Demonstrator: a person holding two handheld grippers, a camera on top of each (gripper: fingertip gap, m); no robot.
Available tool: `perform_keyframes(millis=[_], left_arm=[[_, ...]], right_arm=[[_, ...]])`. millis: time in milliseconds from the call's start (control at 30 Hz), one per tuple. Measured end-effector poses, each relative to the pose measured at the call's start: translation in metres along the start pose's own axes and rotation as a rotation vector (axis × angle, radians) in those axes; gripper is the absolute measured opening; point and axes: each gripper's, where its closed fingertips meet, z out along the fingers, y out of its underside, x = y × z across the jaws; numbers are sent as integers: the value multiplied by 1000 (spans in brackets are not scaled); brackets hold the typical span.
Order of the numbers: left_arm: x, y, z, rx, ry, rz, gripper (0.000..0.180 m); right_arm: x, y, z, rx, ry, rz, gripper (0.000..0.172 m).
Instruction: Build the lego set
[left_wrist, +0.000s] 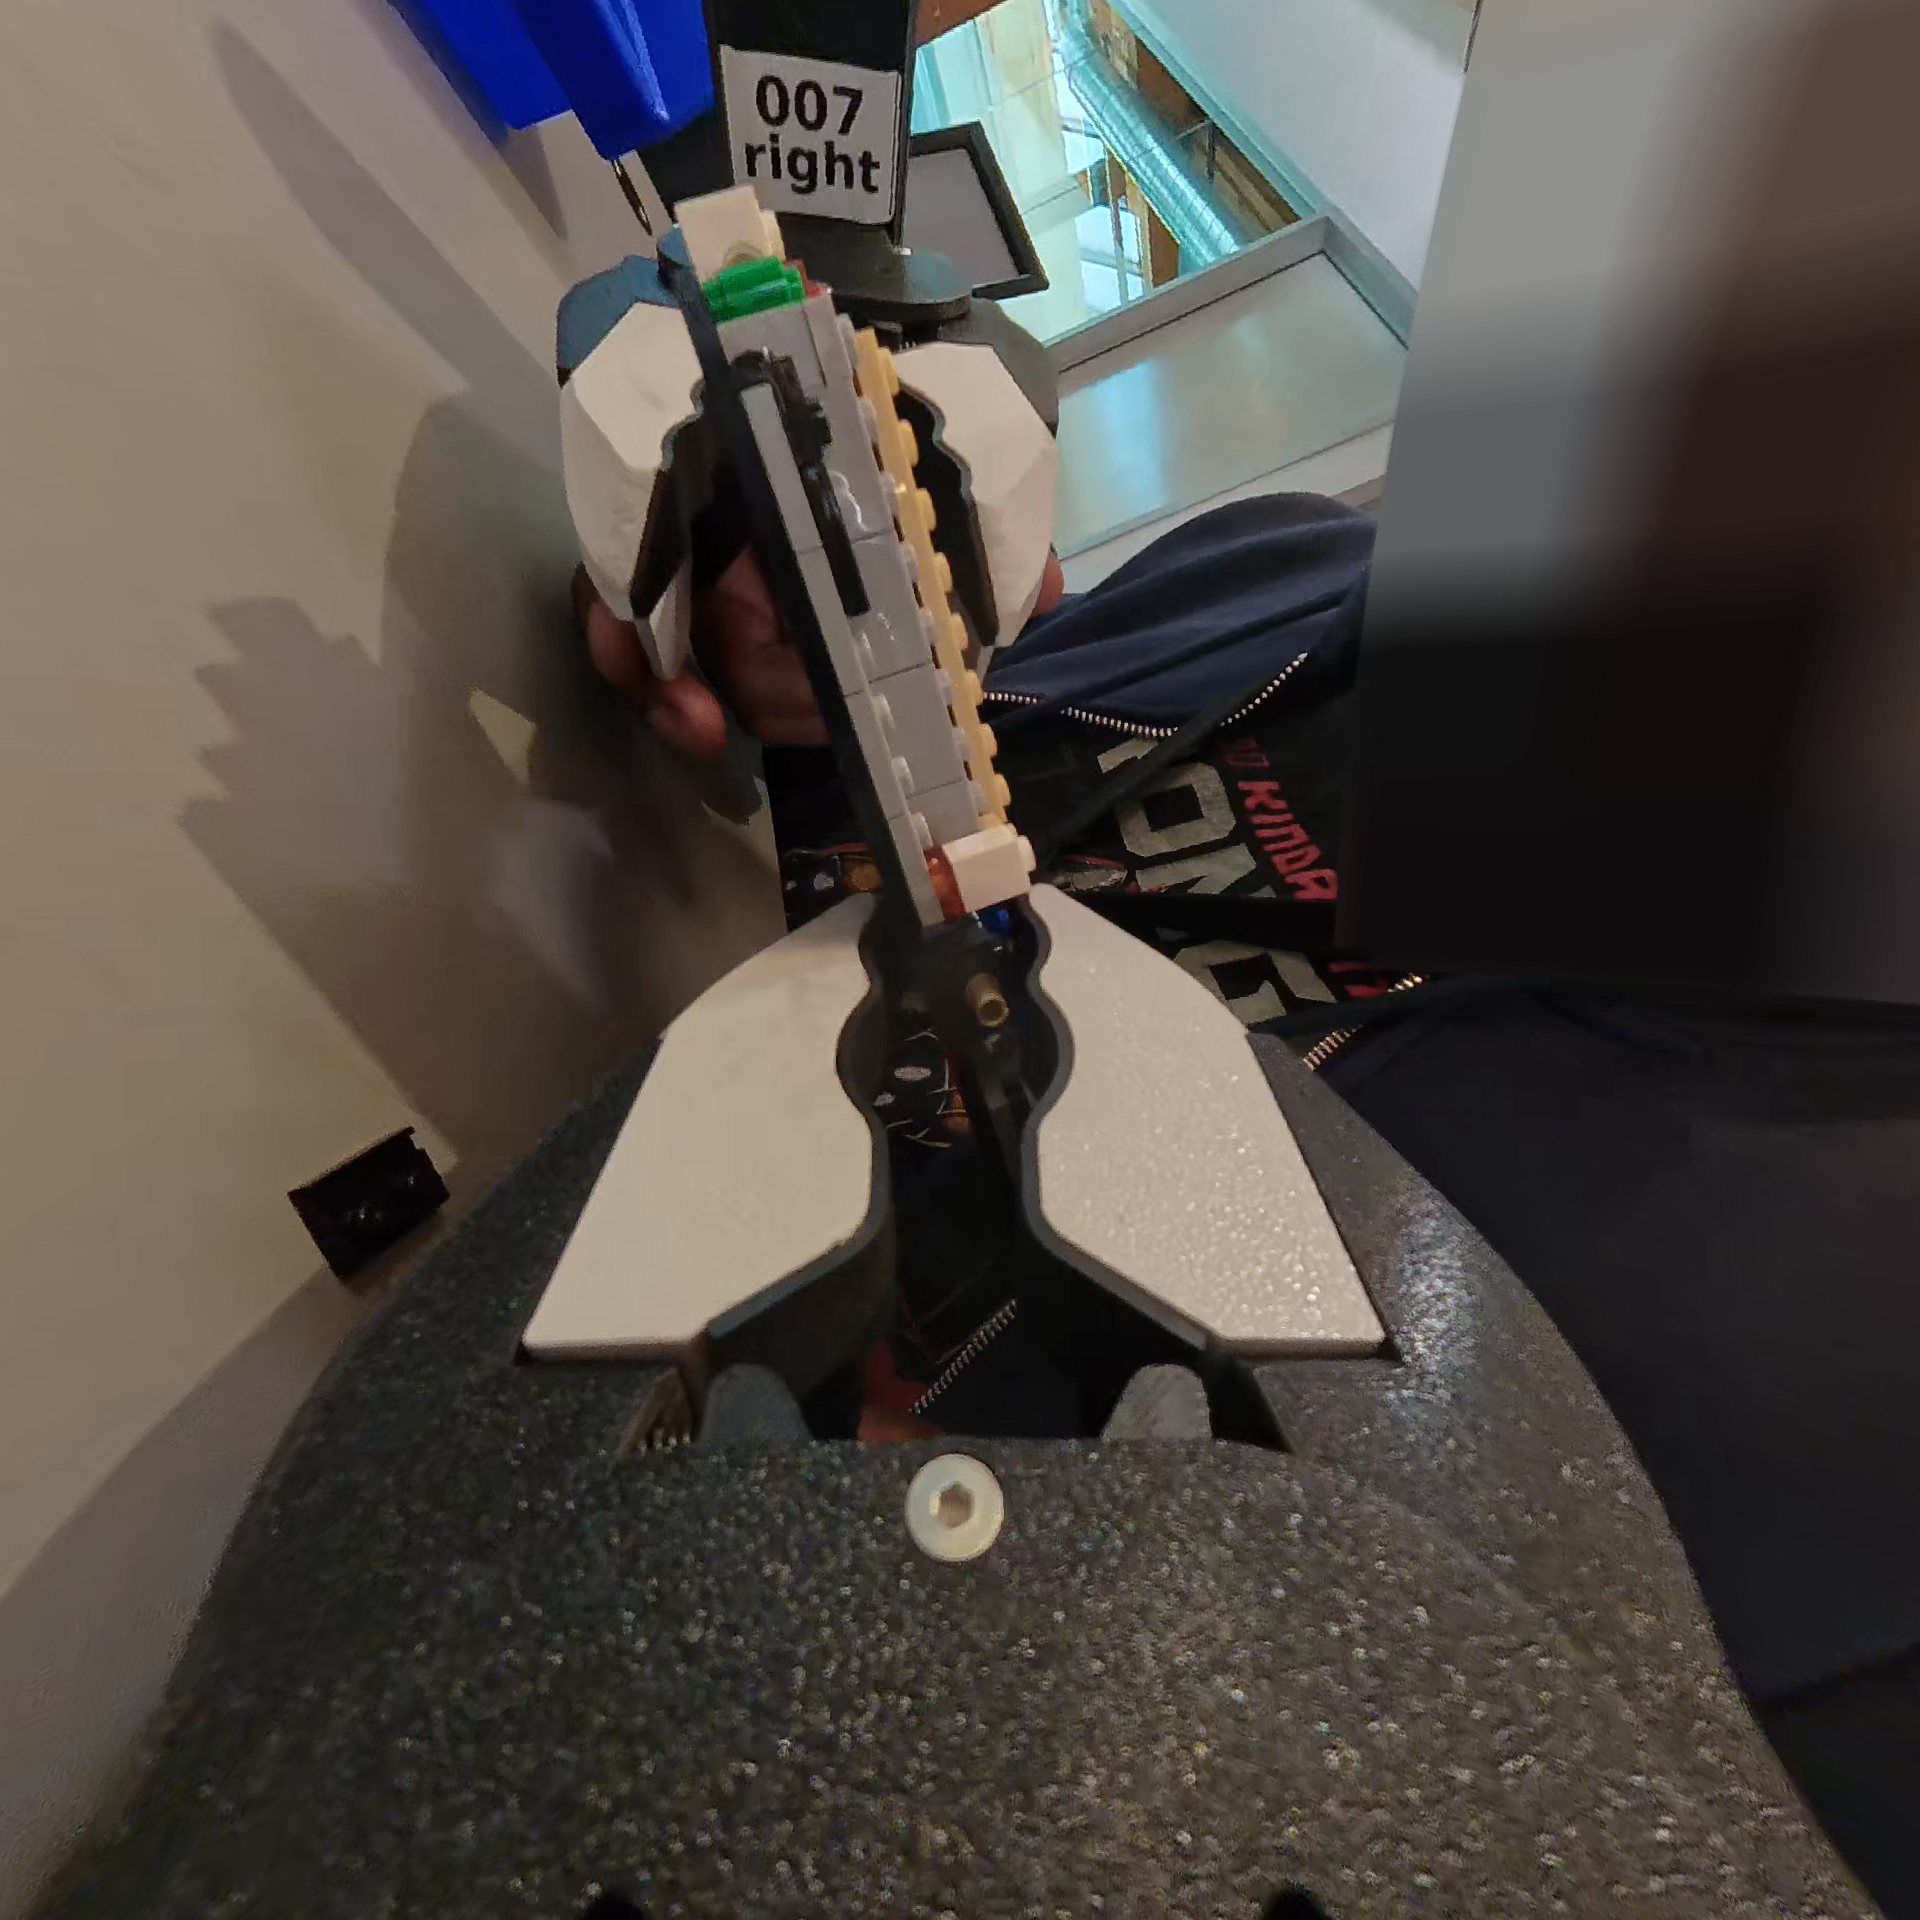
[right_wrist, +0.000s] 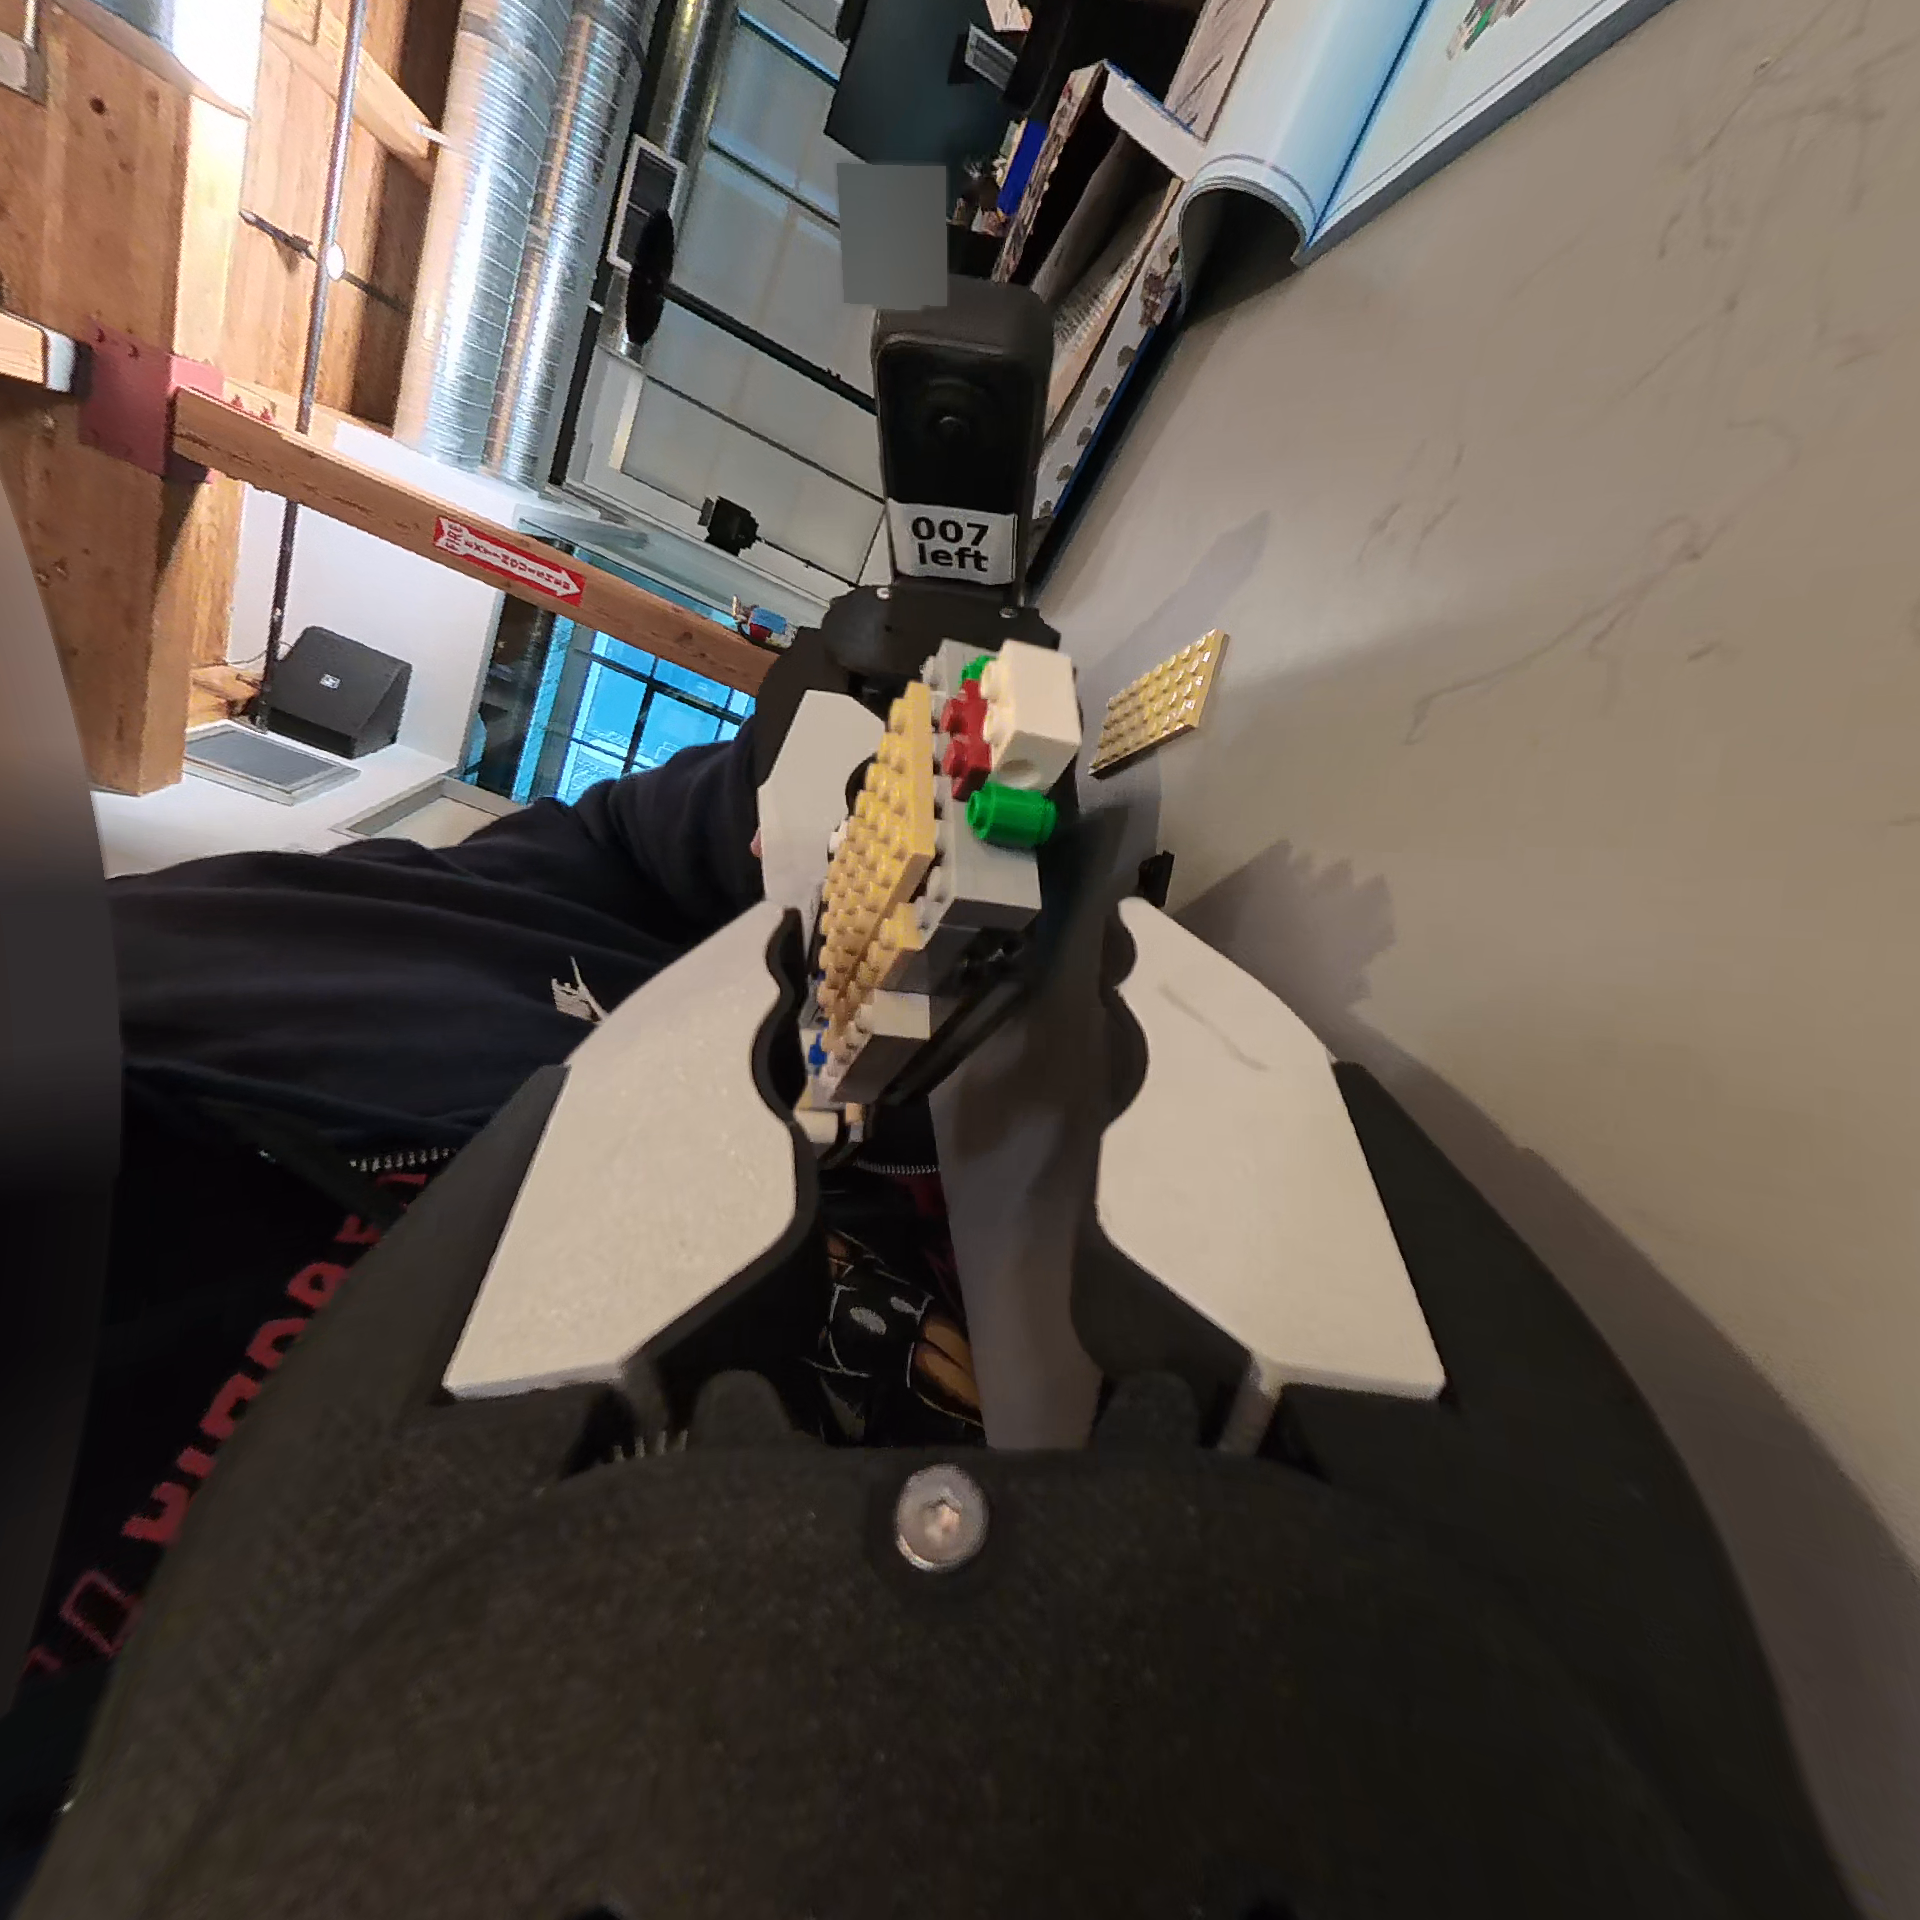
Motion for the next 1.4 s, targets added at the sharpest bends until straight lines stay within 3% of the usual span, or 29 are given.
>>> perform_keyframes(millis=[267, 633, 1167, 1400], left_arm=[[-1, 1, 6, 7, -27, 27, 21], [0, -7, 10, 65, -55, 95, 21], [-1, -17, 19, 232, -55, 90, 21], [-2, -13, 18, 205, -94, 129, 21]], right_arm=[[1, -7, 0, 48, -22, 7, 36], [-9, -17, -6, 80, -98, -20, 29], [-6, -18, -10, 31, -99, -24, 33], [-9, -16, -8, 17, -135, -18, 30]])
